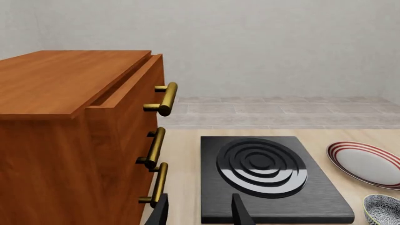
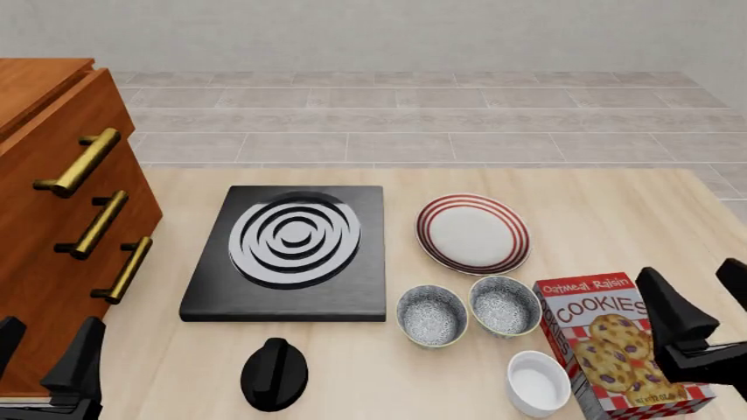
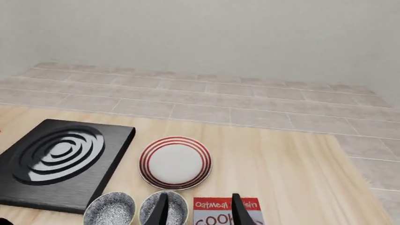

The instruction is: Pick the akita bowl from table center and place it on the plate.

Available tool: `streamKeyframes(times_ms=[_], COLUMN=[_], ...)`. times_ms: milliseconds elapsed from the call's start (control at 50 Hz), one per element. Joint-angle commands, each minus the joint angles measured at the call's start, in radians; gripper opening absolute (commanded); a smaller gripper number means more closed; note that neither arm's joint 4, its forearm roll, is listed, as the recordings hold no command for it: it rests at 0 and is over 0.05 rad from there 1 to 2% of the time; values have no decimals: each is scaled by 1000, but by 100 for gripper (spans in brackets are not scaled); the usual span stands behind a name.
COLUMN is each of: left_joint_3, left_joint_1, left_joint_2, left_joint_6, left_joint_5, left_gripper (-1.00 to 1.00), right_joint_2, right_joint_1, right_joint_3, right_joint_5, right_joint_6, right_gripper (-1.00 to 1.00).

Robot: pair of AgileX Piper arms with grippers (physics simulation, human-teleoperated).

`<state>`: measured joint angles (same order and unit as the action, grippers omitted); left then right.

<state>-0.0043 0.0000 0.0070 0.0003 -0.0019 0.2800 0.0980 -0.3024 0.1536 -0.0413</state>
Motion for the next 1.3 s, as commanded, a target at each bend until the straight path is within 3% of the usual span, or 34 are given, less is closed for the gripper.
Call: streamKeyframes(times_ms=[20, 60, 120, 220, 360, 540, 660, 780, 800, 820, 940, 1000, 1100, 1140, 1300], left_joint_3=[0, 0, 0, 0, 0, 0, 0, 0, 0, 0, 0, 0, 0, 0, 0], left_joint_1=[0, 0, 0, 0, 0, 0, 0, 0, 0, 0, 0, 0, 0, 0, 0], left_joint_2=[0, -1, 0, 0, 0, 0, 0, -1, -1, 0, 0, 0, -1, -1, 0], left_joint_6=[0, 0, 0, 0, 0, 0, 0, 0, 0, 0, 0, 0, 0, 0, 0], left_joint_5=[0, 0, 0, 0, 0, 0, 0, 0, 0, 0, 0, 0, 0, 0, 0], left_gripper=[100, 100, 100, 100, 100, 100, 100, 100, 100, 100, 100, 100, 100, 100, 100], right_joint_2=[230, 294, 346, 431, 565, 719, 804, 911, 912, 941, 988, 1003, 1041, 1052, 1089], right_joint_1=[151, 212, 244, 283, 336, 414, 488, 481, 481, 462, 505, 543, 569, 540, 518], right_joint_3=[-96, -93, -124, -131, -159, -228, -291, -310, -310, -297, -317, -328, -311, -298, -297], right_joint_5=[10, 10, 29, 11, 10, 66, 95, 73, 73, 48, 75, 98, 118, 108, 45], right_joint_6=[-73, -136, -167, -171, -224, -409, -476, -613, -613, -681, -743, -738, -801, -846, -942], right_gripper=[100, 100, 100, 100, 100, 100, 100, 100, 100, 100, 100, 100, 100, 100, 100])
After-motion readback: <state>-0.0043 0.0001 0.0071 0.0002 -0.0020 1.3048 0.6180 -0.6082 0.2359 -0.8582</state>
